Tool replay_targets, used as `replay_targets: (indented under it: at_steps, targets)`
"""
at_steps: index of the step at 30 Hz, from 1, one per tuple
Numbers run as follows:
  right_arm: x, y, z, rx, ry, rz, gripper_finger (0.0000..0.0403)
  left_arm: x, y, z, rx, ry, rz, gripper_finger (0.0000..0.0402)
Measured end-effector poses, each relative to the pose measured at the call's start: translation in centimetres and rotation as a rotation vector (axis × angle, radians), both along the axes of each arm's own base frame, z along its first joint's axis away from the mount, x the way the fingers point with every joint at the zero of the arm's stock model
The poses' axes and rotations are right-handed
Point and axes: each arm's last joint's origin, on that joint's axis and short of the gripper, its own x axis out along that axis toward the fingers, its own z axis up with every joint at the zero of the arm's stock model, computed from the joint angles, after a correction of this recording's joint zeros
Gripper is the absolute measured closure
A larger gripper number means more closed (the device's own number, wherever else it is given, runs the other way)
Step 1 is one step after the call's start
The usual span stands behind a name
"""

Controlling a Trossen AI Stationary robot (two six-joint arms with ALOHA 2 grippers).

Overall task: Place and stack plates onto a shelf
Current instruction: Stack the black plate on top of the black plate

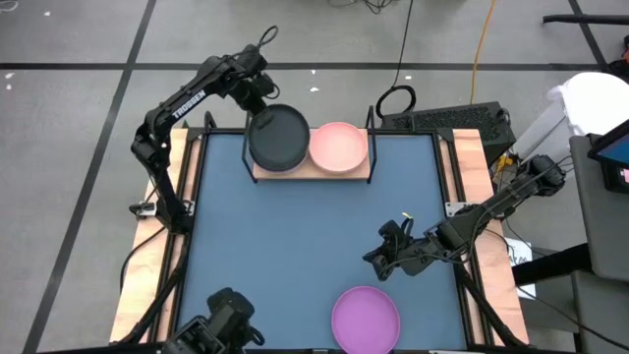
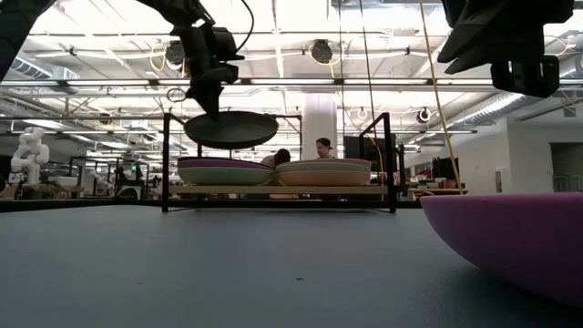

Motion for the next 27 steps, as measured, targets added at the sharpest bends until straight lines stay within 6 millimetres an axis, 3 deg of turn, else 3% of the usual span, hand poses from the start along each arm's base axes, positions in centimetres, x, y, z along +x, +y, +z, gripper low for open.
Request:
replay_targets:
  at_steps: [11, 20, 27]
  targets:
    - [0.0, -0.2, 0.0, -0.033, -0.017, -0.038, 0.0351, 1.2, 0.1, 0.0, 0.141, 0.037, -0.272, 0.0391]
    - [0.0, -0.1, 0.0, -0.008, -0.018, -0.050, 0.0351, 2.4, 1.1, -3.2, 0.048, 0.108, -0.311, 0.0391]
    - [0.1, 0.0, 0.1, 0.006, -0.031, -0.052, 0.0351, 2.8, 1.2, -3.6, 0.041, 0.103, -0.301, 0.0384]
